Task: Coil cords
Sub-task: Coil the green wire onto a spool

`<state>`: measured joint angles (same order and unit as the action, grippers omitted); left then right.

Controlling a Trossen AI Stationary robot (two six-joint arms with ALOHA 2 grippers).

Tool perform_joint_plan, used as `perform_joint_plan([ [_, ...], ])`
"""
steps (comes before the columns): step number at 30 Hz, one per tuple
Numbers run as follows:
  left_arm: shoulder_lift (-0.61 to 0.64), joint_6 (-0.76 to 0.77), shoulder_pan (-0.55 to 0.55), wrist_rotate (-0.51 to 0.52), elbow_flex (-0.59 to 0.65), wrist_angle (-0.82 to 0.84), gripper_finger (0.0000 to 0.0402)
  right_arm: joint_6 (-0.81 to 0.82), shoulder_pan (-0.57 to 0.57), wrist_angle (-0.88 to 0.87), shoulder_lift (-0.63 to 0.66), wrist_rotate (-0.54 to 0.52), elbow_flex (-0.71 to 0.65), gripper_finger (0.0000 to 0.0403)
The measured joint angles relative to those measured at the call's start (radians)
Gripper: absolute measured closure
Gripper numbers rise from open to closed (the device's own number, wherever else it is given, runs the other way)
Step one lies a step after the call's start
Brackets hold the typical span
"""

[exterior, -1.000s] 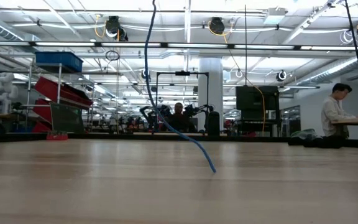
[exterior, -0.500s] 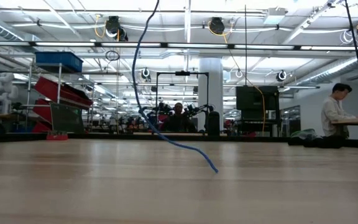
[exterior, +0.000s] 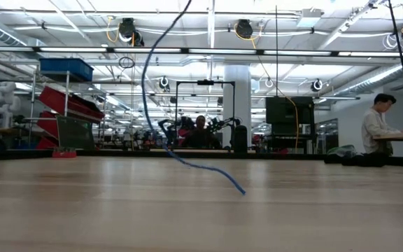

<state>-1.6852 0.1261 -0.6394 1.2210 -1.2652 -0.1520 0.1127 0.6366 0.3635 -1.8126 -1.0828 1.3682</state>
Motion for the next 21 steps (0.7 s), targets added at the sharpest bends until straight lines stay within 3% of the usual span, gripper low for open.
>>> perform_joint_plan([
  [9,0.0,-0.001,0.0,-0.019,-0.001,0.0,0.0402,0.042,0.01,-0.055,-0.001,-0.003,0.0,0.0306],
  [21,0.0,-0.037,-0.006,-0.153,-0.002,-0.133,0.0402,0.201,0.091,-0.262,-0.002,-0.015,-0.002,0.0298],
])
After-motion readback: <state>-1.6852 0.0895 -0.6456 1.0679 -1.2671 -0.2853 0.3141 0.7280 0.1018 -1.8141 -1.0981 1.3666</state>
